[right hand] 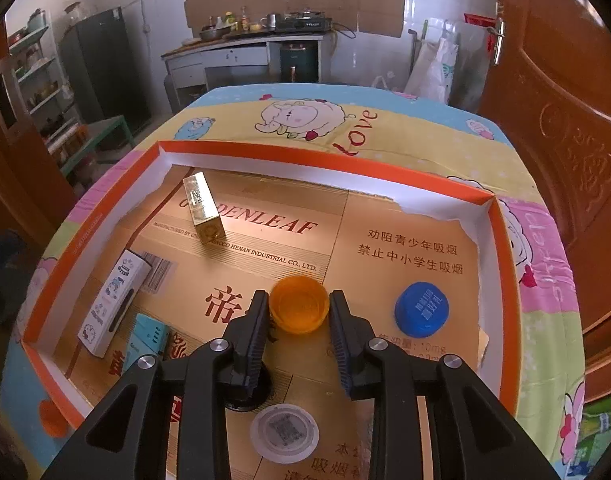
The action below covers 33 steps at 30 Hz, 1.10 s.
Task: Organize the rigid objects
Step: 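Release the teal box with the left tool while the right tool releases the orange cap in the tray, then withdraw both open tools from the tray toward the red and orange caps on the sheet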
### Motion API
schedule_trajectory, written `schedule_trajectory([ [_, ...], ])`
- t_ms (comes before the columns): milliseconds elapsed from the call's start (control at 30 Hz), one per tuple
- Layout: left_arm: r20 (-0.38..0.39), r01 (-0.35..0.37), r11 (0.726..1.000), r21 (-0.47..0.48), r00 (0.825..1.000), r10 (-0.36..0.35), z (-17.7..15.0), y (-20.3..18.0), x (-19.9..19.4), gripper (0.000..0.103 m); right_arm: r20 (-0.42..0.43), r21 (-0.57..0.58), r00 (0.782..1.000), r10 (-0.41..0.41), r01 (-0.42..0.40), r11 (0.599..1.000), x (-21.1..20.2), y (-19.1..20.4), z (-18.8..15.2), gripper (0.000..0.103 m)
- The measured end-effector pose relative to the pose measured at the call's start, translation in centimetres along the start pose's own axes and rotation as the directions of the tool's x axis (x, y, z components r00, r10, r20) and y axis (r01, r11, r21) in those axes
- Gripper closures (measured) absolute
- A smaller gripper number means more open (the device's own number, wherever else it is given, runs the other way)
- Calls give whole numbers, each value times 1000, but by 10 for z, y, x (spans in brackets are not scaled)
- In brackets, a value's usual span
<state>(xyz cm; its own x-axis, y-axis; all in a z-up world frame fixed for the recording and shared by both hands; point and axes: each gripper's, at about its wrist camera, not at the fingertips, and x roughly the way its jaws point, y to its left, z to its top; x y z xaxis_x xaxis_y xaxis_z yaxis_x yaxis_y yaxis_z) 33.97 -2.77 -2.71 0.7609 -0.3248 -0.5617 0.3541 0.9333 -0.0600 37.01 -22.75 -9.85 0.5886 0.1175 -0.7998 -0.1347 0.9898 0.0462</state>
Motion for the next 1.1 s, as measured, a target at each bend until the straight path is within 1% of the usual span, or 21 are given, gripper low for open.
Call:
schedule_trajectory([
  [67, 3, -5, 1000, 5, 1000, 5, 1, -1, 0, 56, 1, 5, 1000, 3, -3, 1000, 0, -1, 0, 69],
  [200, 9, -7, 1000, 2, 1000, 7, 1, 0, 0, 56, 9, 13, 1000, 12, -12, 1000, -5, -3, -2, 58],
  [267, 14, -6, 1000, -2, 1000, 6, 1, 1, -1, 56, 23, 18, 1000, 18, -19, 1000, -9, -4, -2, 57],
  [633, 30, -8, 1000, -20, 1000, 8, 0, 5, -7, 56, 95, 40, 995, 23, -27, 999, -41, -4, -6, 56],
  [767, 35, 11, 999, -42, 999, -9, -1, 8, -12, 56, 119, 58, 992, 34, -41, 997, -57, -5, -10, 56],
  [967, 40, 34, 996, -81, 999, -31, -8, 10, -25, 56, 153, 81, 988, 37, -50, 995, -83, -3, -21, 56],
  [1100, 59, 17, 997, -71, 998, -13, -11, 4, -39, 56, 164, 101, 986, 38, -55, 993, -100, -3, -32, 56],
])
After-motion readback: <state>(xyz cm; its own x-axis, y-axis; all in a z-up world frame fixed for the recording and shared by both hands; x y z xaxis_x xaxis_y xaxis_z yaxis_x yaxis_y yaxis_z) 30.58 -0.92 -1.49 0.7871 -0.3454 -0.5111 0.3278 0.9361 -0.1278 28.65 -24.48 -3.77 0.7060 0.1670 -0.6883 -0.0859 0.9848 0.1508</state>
